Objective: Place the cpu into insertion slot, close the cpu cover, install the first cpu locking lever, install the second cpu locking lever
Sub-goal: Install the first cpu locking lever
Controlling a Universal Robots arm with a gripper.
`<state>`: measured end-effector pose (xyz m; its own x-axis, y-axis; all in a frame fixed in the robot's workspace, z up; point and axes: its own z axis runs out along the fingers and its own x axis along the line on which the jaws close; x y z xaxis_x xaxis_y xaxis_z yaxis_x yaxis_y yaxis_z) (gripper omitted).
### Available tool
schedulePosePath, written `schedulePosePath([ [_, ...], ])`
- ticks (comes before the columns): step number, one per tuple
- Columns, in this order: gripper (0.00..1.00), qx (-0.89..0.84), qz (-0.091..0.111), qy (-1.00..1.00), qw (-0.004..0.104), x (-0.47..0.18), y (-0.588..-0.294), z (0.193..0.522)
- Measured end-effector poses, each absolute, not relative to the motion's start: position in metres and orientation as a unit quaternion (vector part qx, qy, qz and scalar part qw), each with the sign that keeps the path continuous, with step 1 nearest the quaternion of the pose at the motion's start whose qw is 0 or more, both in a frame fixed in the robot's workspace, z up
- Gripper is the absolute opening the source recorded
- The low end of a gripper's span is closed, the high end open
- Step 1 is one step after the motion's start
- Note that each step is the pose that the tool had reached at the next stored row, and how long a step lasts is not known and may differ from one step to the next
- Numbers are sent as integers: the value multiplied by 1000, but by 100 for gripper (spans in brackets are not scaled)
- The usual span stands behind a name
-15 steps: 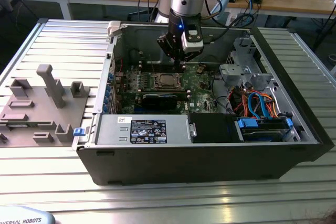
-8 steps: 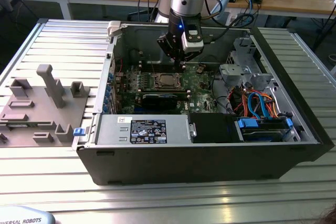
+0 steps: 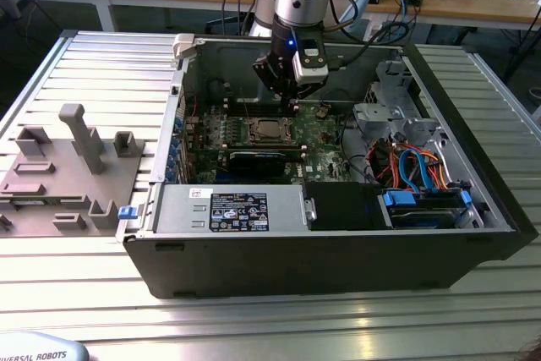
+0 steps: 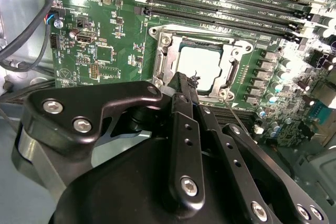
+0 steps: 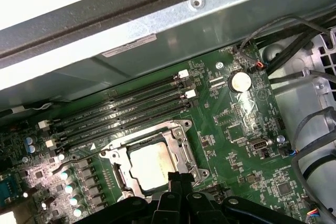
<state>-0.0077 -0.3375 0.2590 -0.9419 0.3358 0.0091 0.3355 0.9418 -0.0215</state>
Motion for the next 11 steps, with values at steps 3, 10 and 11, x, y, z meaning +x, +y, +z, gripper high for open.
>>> schedulePosePath([
  [3, 11, -169, 10, -986, 6, -8, -337, 259],
  [10, 11, -164, 10, -986, 6, -8, -337, 259],
  [11, 11, -163, 10, -987, 6, -8, -337, 259],
])
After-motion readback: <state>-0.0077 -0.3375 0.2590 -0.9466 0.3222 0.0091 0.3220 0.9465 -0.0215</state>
